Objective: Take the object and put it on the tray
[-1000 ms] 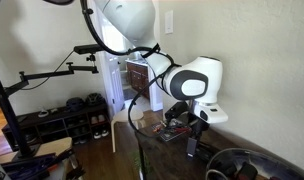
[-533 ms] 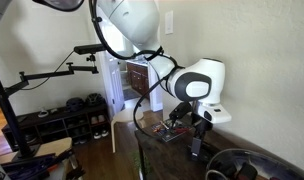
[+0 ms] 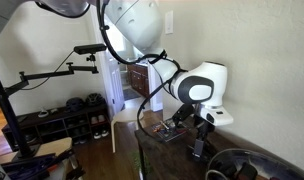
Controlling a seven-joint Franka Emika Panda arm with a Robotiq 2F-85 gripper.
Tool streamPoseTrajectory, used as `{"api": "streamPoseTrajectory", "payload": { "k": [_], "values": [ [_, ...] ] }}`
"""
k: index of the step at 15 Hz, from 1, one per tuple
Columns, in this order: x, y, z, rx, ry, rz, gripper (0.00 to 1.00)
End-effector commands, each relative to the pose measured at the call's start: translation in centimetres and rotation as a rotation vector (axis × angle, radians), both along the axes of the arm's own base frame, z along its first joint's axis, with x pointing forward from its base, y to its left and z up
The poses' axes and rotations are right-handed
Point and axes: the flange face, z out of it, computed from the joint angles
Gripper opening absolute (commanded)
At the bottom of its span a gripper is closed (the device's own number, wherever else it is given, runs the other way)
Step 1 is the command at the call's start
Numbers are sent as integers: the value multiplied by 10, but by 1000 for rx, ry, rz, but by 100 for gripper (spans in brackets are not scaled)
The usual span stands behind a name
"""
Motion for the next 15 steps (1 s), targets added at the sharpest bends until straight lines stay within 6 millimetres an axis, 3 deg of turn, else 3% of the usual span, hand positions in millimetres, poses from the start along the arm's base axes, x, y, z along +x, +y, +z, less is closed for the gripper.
{"api": "streamPoseTrajectory", "payload": {
  "k": [1,2,10,15],
  "values": [
    [-5,-1,-2,-2,9,-39,75],
    [-6,-2,-2,-2,8,-39,74],
    [-11,-5,4,19,-12,-60,21],
    [-17,6,25,27,-36,-20,21]
  ]
}}
